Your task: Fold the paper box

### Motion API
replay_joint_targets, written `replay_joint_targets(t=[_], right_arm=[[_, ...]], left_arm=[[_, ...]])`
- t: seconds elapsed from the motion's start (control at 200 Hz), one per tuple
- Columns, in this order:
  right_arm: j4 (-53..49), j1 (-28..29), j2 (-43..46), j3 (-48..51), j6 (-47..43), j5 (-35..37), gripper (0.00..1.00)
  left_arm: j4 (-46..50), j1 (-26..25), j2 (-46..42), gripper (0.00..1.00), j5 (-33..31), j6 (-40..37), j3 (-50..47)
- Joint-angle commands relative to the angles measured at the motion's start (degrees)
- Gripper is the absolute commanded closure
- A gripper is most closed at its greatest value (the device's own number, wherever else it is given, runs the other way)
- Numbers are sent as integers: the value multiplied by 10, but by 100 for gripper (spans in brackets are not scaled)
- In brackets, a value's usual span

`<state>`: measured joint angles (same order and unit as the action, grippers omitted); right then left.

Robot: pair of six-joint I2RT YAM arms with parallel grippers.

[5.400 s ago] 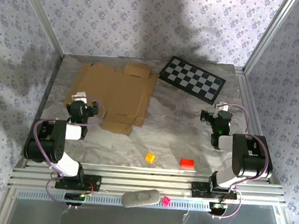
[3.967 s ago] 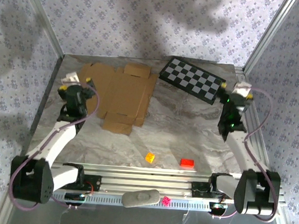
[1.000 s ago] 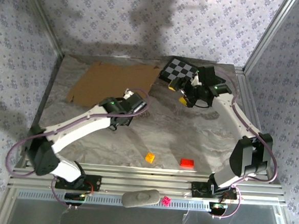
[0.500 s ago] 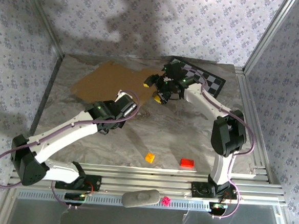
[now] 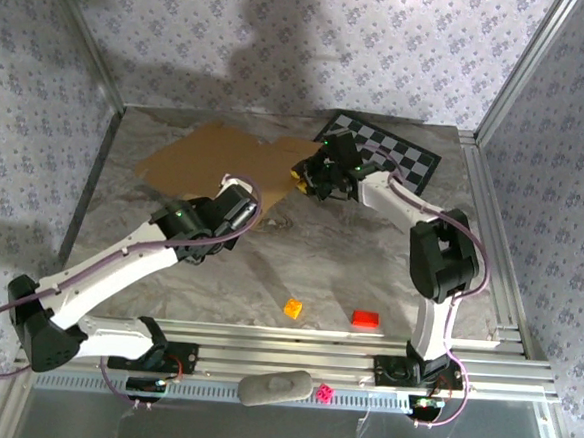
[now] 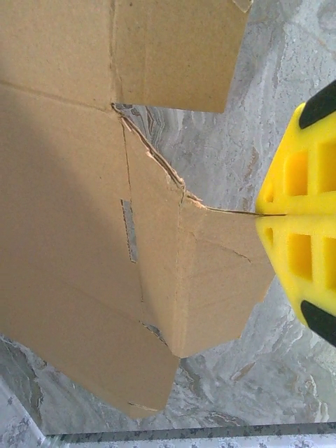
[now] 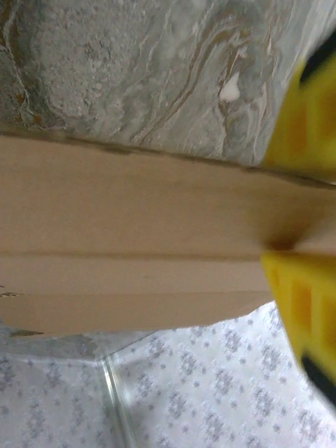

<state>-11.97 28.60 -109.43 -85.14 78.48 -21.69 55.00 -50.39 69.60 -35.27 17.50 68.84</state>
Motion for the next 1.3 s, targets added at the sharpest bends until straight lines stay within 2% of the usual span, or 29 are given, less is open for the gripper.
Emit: replay_joint_targets(t=[0.0, 0.035, 0.09, 0.175, 0.215, 0.25, 0.37, 0.455, 0.655, 0.775, 0.875, 0.974, 1.054, 1.189, 1.294], right_arm=[[69, 10, 17, -33, 91, 37, 100], [74, 16, 31, -35, 113, 60, 100], [37, 27, 52, -60, 135, 98, 100], [-125, 44, 67, -167, 119, 171, 100], [-167, 51, 68, -214, 115, 196, 100], [-201, 56, 69, -248, 108, 217, 100], [-321, 74, 79, -342, 83, 291, 100], [-373, 87, 102, -366, 60, 342, 100], [-366, 120, 184, -346, -40, 418, 100], [-424, 191, 220, -392, -128, 565, 100], [-448, 223, 247, -390, -133, 623, 100], [-425, 221, 261, -359, -114, 619, 100], [-411, 193, 240, -364, -89, 583, 100], [-412, 91, 152, -395, 45, 428, 100], [-282, 28, 85, -344, 102, 294, 100]], left_arm=[[26, -3, -28, 88, -25, 20, 17], [30, -3, -36, 70, -31, 29, 29], [34, -3, -50, 55, -41, 38, 54], [21, -3, -77, 47, -76, 38, 94], [7, -3, -89, 45, -98, 30, 111], [-12, -2, -100, 40, -112, 18, 125], [-69, -2, -114, 36, -140, -27, 167], [-87, 0, -107, 35, -139, -49, 194], [-113, 2, -78, 41, -54, -100, 248], [-135, 1, -74, 43, -46, -138, 246], [-146, 1, -70, 42, -49, -154, 240], [-145, 1, -58, 42, -41, -150, 249], [-144, 1, -48, 42, -40, -142, 255], [-117, 1, -26, 42, -41, -118, 272], [-97, 2, -23, 42, -39, -85, 270]])
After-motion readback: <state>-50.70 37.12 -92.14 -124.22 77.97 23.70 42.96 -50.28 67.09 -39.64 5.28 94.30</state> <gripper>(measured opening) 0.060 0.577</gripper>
